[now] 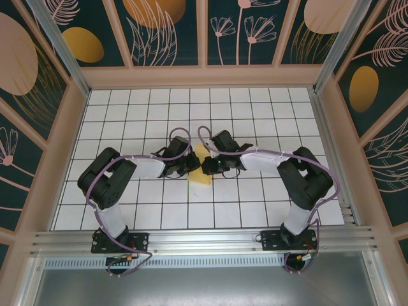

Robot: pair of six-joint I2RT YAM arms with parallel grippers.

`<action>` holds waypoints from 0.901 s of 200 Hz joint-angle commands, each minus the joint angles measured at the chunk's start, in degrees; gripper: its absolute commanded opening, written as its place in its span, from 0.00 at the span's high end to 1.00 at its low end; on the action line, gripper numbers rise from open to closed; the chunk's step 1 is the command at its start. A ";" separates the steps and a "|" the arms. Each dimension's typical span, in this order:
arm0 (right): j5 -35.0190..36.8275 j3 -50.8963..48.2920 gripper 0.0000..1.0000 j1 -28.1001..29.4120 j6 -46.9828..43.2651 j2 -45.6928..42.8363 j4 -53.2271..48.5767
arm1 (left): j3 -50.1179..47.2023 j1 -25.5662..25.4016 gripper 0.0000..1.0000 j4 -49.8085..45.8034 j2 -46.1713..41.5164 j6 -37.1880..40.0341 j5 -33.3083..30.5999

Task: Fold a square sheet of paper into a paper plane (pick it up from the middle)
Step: Fold the triangle a second time at the center of the table.

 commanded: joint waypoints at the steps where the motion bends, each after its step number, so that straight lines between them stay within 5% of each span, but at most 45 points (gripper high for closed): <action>1: -1.02 0.23 0.95 0.59 1.02 -0.16 -1.64 | -1.98 0.01 0.90 -3.74 1.91 -0.81 -3.35; 180: -0.73 -1.13 0.96 1.13 -2.76 4.35 -5.13 | -2.16 -0.04 0.91 -4.30 1.61 -1.89 -4.57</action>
